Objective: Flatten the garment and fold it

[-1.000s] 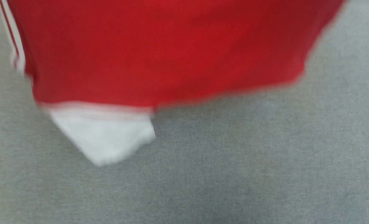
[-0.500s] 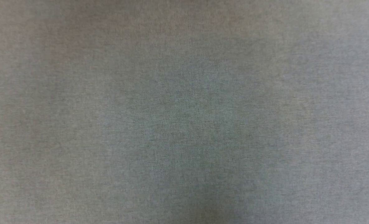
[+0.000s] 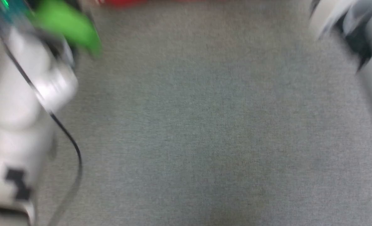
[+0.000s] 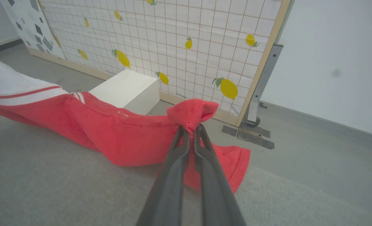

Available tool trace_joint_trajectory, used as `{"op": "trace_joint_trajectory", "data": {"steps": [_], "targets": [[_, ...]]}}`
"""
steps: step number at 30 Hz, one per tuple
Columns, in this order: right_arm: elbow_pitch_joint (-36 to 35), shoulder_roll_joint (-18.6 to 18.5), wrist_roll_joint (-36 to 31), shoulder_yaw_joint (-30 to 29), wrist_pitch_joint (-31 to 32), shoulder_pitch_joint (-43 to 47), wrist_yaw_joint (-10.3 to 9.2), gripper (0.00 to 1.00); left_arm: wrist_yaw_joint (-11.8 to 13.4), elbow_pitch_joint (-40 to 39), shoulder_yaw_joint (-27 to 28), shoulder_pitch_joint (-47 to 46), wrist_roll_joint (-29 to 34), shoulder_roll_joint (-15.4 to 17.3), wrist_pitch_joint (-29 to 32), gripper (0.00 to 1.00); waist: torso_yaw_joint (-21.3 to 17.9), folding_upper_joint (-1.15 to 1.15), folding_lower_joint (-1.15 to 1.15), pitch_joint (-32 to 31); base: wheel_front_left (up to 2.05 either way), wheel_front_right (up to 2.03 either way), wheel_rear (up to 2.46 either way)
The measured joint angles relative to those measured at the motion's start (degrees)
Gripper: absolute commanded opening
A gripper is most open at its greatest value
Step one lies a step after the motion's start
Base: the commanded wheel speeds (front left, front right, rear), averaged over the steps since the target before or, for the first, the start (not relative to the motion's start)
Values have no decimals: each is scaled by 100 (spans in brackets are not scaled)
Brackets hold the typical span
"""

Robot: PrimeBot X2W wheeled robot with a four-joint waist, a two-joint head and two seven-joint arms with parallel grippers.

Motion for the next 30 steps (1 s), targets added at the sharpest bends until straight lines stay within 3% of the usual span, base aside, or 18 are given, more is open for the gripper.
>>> {"op": "trace_joint_trajectory", "data": {"steps": [7,14,20,30], "targets": [[-293,-404,564,572,-33,1578,0,0,91,-491,-280,2056,-205,20,-4,0,120,0,-1,-611,0,0,0],[-748,-903,936,891,186,2856,0,0,227,-1092,-439,3602,-470,501,403,0,246,0,-1,-1297,0,0,0],[-965,-1284,1144,725,539,3789,0,0,390,-1604,-436,4575,-703,898,644,0,371,0,-1,-1870,0,0,0],[-1917,-1722,1313,142,1500,5465,1,0,711,-2340,-468,6067,-1125,1159,798,0,533,0,-1,-2703,0,0,0]]}}
